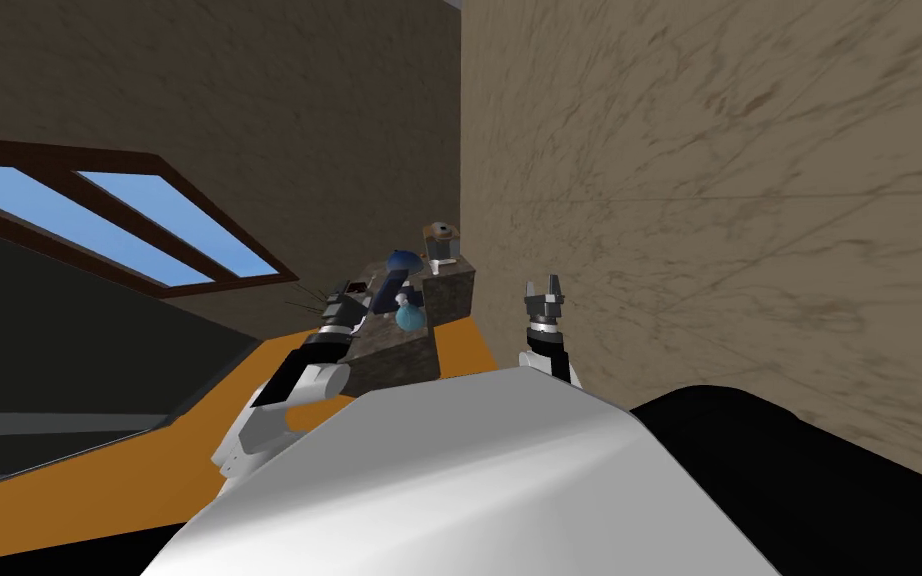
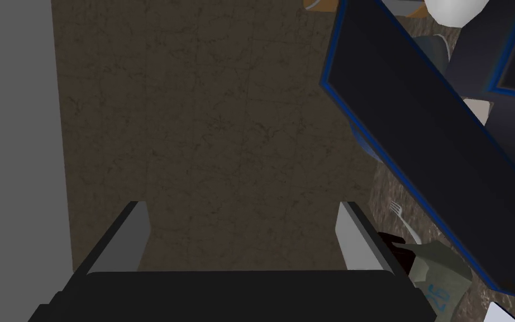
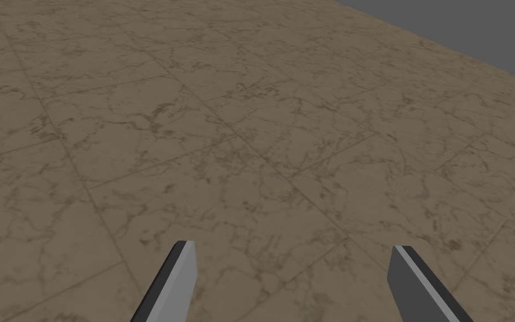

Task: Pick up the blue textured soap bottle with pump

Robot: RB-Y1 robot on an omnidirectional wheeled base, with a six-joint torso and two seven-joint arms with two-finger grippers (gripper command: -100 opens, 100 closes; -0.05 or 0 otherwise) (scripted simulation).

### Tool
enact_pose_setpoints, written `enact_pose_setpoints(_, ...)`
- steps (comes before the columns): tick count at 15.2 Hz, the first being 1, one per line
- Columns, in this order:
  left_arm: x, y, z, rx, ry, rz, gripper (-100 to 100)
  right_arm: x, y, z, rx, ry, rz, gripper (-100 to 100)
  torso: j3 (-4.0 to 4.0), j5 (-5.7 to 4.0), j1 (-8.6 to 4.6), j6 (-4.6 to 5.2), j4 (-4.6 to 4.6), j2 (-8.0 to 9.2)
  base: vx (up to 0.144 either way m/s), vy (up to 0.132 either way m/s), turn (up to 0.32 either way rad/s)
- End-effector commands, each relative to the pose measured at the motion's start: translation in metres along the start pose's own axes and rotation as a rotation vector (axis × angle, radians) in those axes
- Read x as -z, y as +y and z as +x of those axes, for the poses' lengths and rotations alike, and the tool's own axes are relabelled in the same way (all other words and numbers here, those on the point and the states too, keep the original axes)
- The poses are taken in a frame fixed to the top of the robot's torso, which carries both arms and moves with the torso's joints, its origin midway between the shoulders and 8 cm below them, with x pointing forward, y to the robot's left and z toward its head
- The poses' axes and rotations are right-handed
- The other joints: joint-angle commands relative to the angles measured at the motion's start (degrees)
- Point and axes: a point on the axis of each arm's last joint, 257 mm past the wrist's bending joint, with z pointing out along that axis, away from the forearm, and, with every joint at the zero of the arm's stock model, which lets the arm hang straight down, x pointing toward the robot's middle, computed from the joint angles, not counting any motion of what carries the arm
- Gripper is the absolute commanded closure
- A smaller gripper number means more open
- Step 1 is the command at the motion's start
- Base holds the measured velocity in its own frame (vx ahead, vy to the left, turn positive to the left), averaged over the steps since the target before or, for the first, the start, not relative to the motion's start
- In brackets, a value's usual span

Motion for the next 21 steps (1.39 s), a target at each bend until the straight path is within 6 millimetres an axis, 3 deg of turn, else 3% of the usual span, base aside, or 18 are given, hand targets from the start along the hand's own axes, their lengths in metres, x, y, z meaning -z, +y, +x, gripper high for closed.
enact_pose_setpoints(1, -0.003, 0.005, -0.004, 0.026, -0.001, -0.037, -100, 0.0, 0.0, 0.0, 0.0, 0.0, 0.0, 0, 0.0, 0.0, 0.0, 0.0, 0.0, 0.0, -0.018, 0.017, -0.145)
enact_pose_setpoints(21, -0.014, 0.043, -0.021, 0.214, -0.031, -0.331, -100, 0.0, 0.0, 0.0, 0.0, 0.0, 0.0, 0, 0.0, 0.0, 0.03, 0.0, 0.0, 0.0, -0.015, 0.017, -0.087)
